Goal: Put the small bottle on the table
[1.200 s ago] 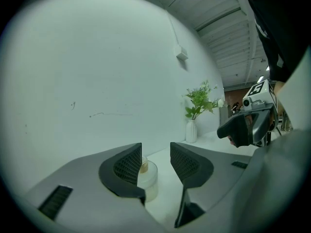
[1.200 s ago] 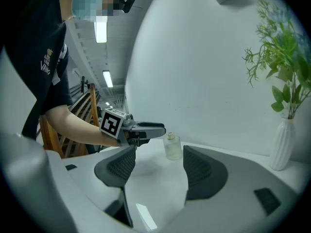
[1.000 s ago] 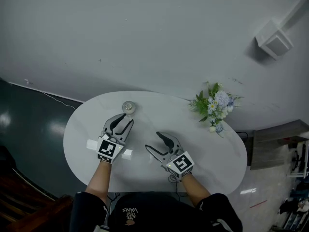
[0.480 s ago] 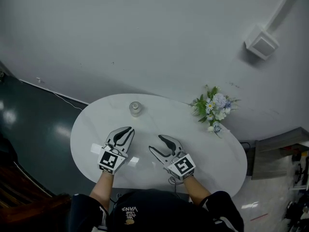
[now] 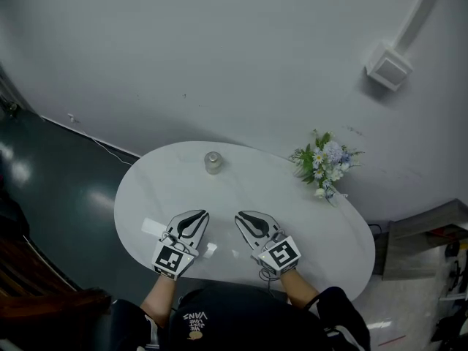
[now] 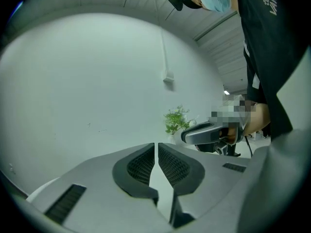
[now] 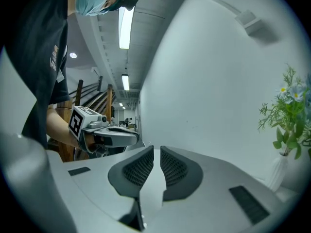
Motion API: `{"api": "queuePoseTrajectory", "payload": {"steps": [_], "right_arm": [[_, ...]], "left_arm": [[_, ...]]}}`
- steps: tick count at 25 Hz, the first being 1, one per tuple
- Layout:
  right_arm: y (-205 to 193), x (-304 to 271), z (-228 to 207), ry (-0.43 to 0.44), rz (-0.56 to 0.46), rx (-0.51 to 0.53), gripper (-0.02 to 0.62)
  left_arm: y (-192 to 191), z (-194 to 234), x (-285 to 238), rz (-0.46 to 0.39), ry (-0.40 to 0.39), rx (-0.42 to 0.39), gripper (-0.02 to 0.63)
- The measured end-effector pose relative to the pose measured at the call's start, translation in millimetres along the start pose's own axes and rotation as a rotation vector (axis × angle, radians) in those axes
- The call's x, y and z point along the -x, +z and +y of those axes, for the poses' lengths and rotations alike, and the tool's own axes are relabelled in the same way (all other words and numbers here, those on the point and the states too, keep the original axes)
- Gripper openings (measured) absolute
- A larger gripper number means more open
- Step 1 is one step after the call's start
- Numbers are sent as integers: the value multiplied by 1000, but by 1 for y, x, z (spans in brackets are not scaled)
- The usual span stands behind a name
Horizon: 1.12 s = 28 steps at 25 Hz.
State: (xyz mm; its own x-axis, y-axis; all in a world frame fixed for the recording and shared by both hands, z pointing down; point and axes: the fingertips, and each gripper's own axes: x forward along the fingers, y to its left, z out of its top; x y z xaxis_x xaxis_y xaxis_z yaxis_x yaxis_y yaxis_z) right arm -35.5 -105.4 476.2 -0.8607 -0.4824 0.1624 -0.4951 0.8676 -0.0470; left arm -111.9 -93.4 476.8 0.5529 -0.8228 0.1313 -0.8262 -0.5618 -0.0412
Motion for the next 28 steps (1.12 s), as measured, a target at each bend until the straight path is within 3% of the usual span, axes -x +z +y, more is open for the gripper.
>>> {"api": "queuePoseTrajectory", "payload": {"steps": [17,28], "right_arm": [[10,38,37,62,-16,17,55],[2,54,55,102,6,11,52]], "left_arm": [[18,-37,67,-30,136,38,29],[10,-65,79,-19,168,58,29]]}}
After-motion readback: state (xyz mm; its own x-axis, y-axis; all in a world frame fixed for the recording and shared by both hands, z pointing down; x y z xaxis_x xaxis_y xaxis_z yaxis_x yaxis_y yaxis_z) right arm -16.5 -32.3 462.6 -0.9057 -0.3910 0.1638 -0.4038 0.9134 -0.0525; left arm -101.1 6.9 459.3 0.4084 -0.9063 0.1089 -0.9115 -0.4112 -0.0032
